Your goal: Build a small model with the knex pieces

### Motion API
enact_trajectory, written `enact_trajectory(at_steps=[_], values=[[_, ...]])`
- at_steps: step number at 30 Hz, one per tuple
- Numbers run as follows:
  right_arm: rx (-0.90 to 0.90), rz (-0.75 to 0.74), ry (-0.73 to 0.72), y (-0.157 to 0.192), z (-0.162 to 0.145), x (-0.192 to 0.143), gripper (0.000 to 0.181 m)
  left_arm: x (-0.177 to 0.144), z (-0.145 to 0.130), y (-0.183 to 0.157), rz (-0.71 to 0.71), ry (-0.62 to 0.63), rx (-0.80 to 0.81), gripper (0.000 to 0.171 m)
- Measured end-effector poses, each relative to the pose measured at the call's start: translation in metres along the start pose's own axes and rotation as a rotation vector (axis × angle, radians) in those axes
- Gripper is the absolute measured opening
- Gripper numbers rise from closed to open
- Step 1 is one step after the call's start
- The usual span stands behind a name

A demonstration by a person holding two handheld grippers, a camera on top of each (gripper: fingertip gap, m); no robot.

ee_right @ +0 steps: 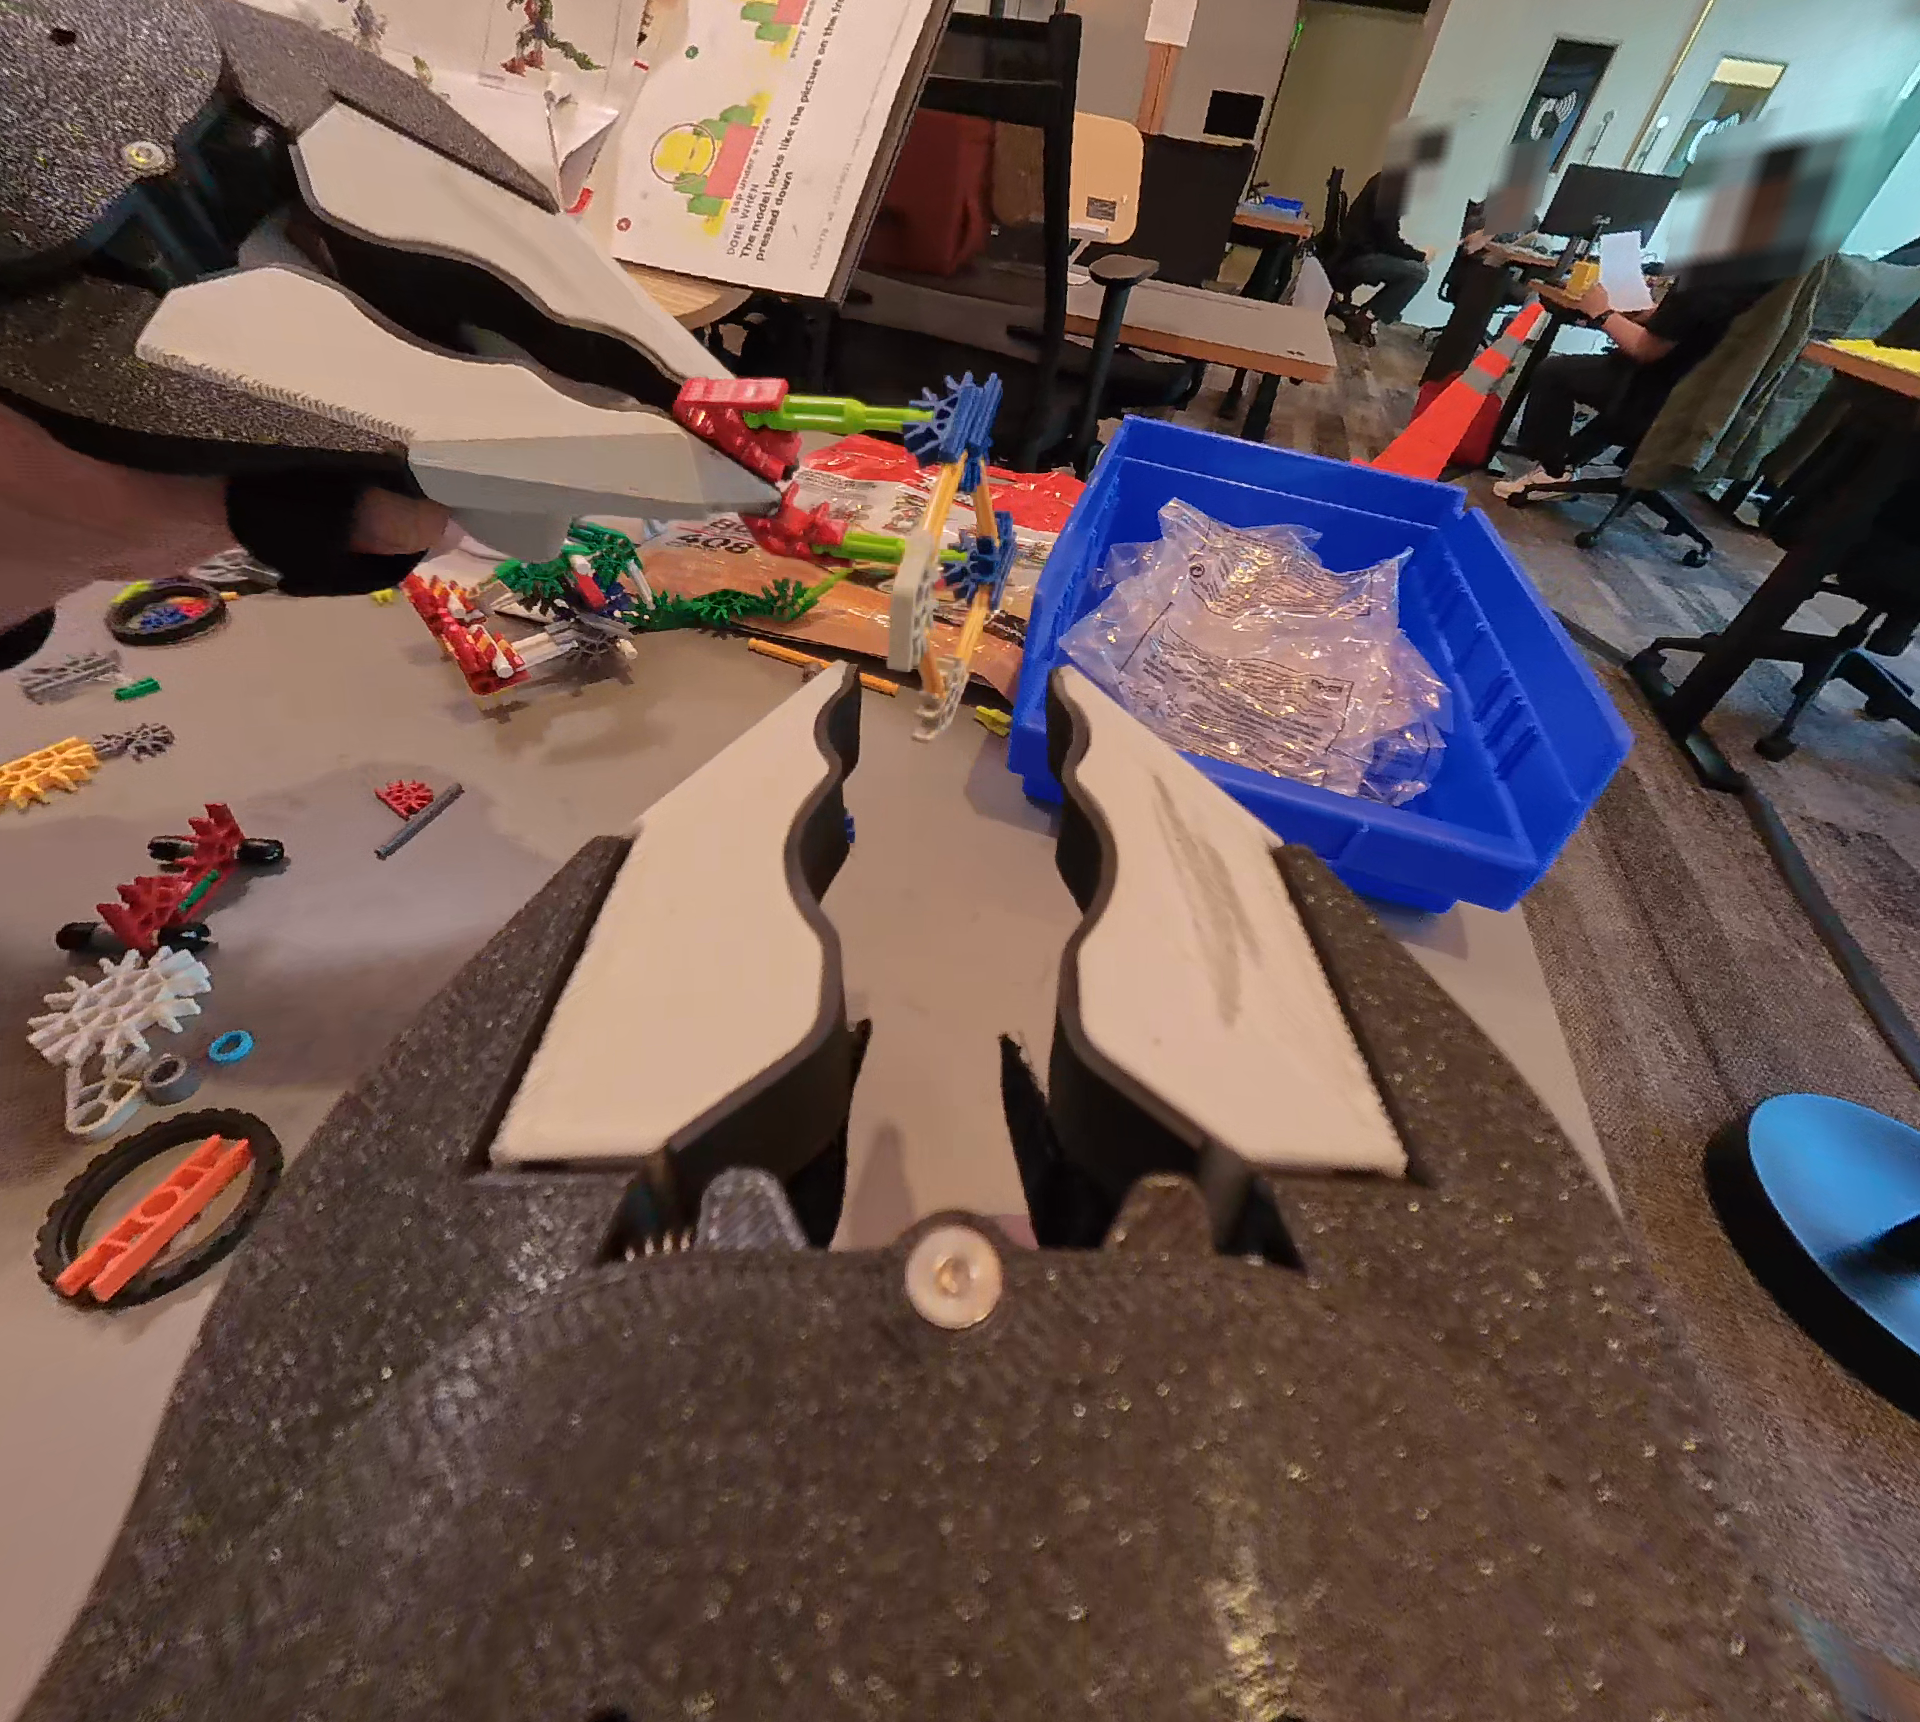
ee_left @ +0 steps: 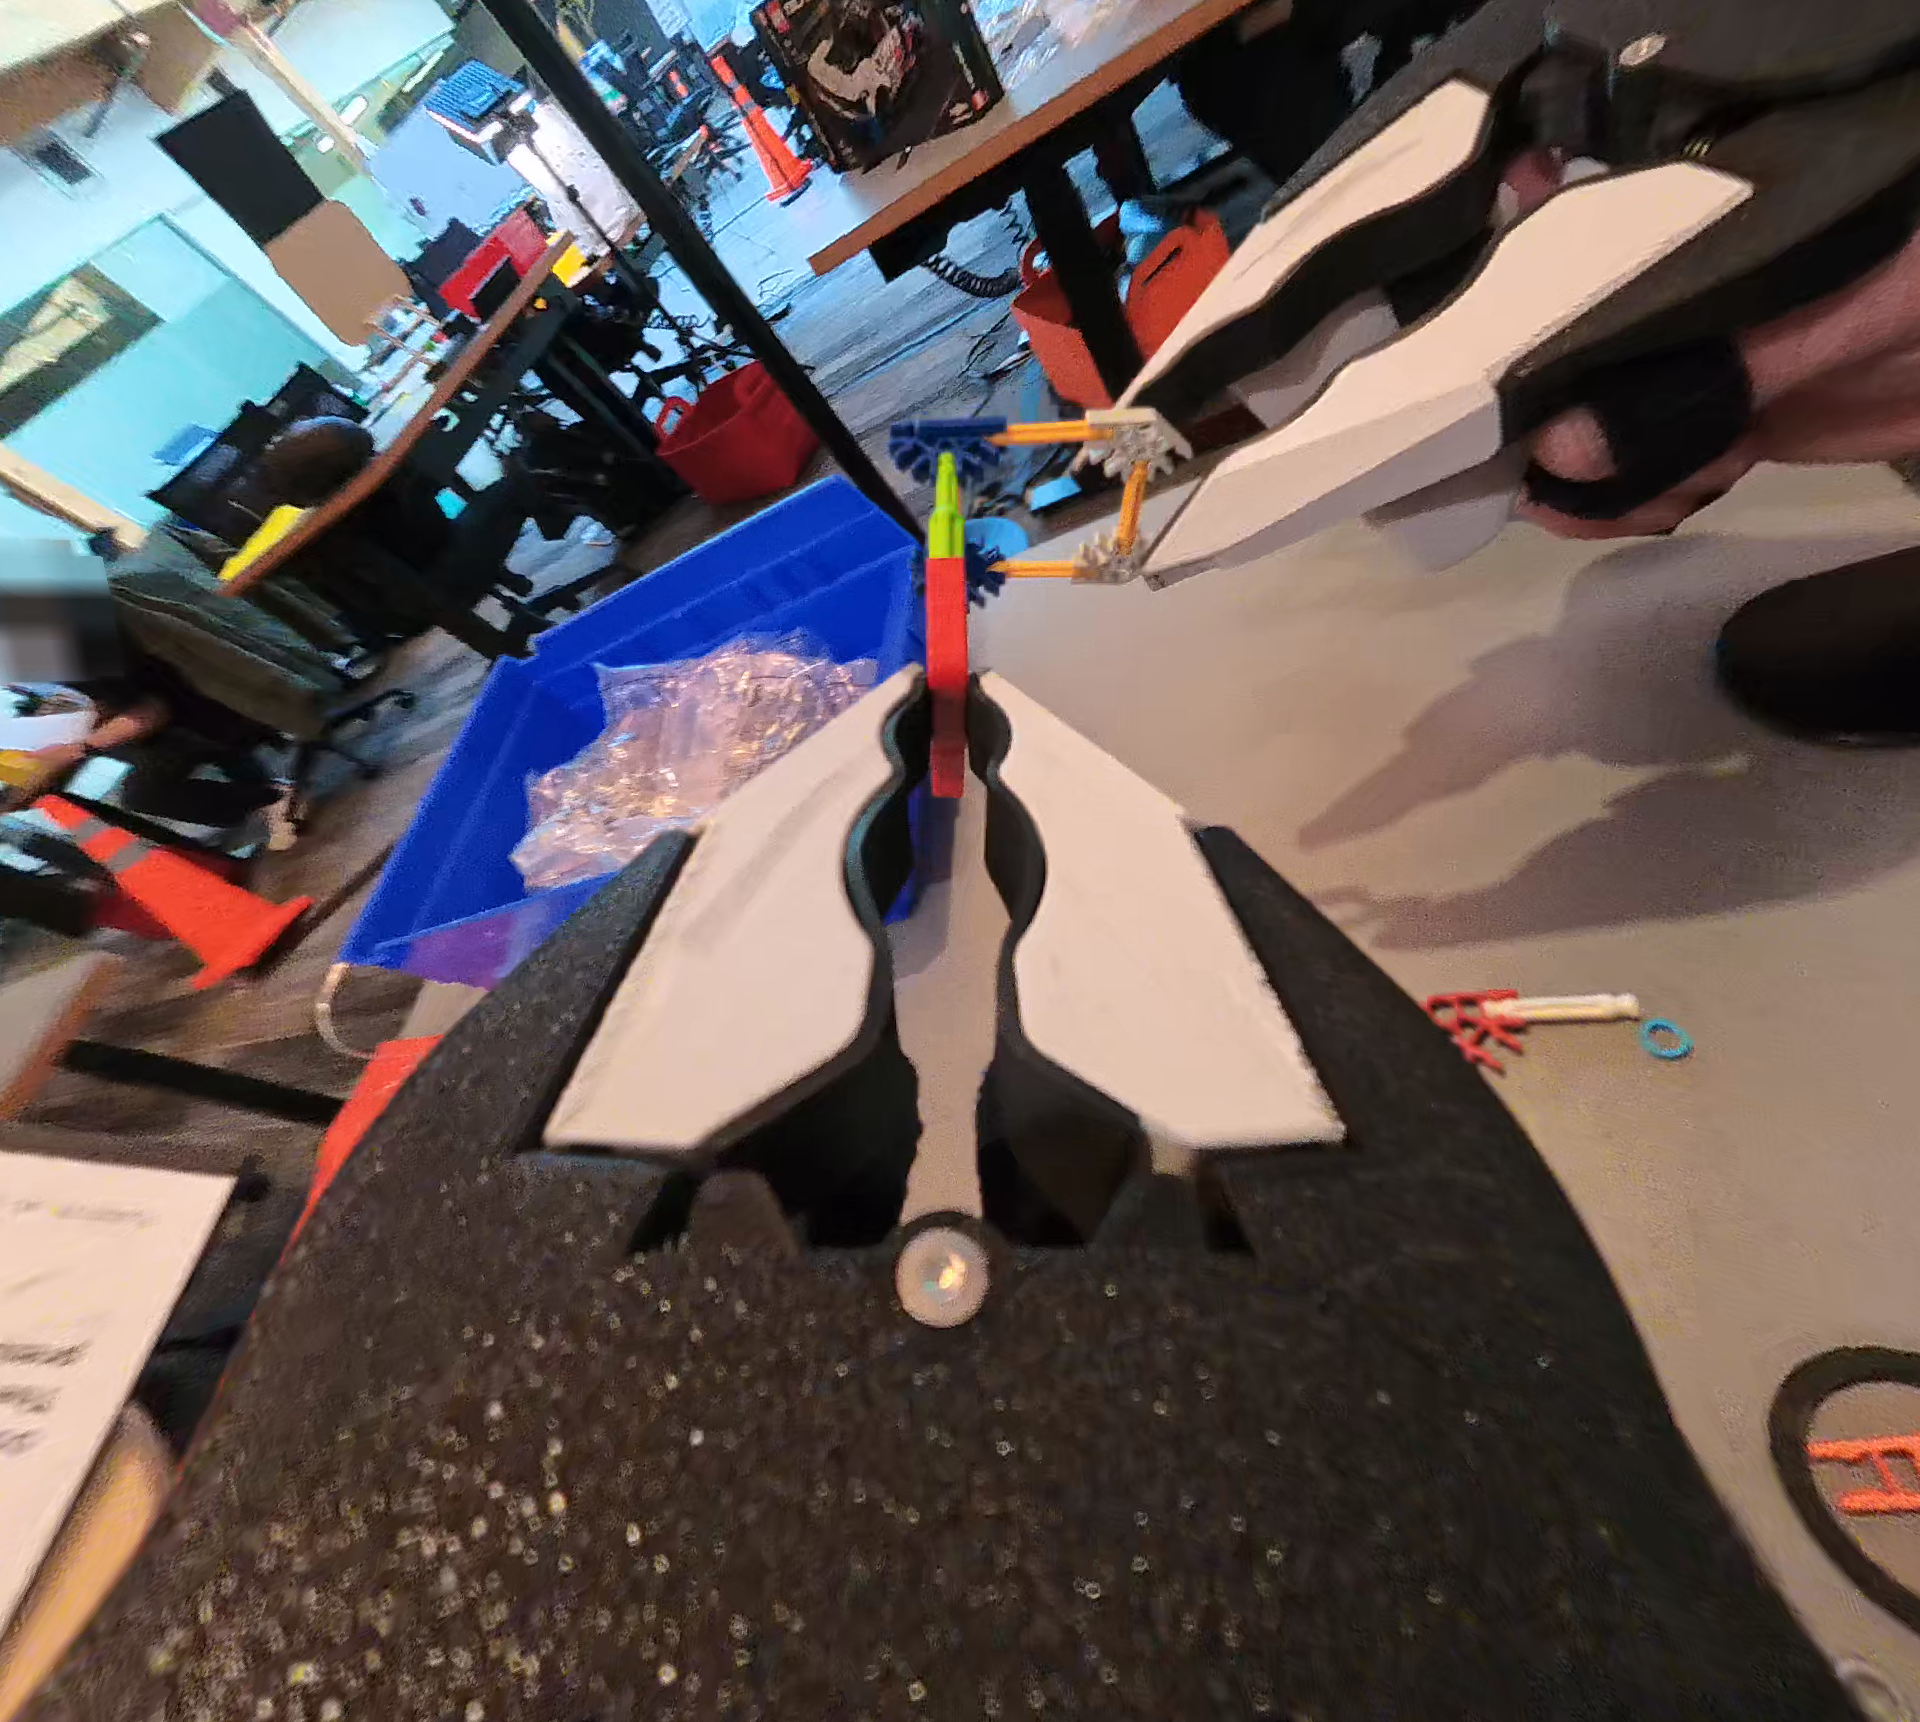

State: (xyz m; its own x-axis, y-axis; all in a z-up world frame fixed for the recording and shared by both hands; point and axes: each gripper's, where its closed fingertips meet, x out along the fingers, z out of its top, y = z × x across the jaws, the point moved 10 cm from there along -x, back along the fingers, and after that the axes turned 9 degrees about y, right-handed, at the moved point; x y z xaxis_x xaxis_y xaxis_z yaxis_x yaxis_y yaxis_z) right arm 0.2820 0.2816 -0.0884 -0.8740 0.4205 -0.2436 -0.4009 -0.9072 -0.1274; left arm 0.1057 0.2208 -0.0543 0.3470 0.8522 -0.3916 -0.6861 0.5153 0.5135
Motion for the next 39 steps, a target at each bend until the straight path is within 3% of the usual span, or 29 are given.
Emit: enact_trajectory(at_steps=[8,14,17,26,39], values=[[0.007,0.036,0.03,0.007,0.003,0.008,0.033,-0.008,0.007,0.0,0.057,0.129,0.143,0.003],[-0.028,-0.003,0.051,0.014,0.008,0.012,0.006,-0.012,0.013,-0.005,0.084,0.149,0.211,0.003],[-0.025,-0.024,0.041,0.014,0.01,0.011,0.004,-0.013,0.015,-0.006,0.106,0.126,0.232,0.003],[-0.07,-0.07,0.036,0.012,0.03,0.003,0.005,-0.012,0.012,0.005,0.03,0.001,0.015,0.003],[-0.077,-0.144,-0.019,0.022,0.039,0.002,0.013,-0.02,0.011,0.011,0.048,-0.031,0.002,0.003]])
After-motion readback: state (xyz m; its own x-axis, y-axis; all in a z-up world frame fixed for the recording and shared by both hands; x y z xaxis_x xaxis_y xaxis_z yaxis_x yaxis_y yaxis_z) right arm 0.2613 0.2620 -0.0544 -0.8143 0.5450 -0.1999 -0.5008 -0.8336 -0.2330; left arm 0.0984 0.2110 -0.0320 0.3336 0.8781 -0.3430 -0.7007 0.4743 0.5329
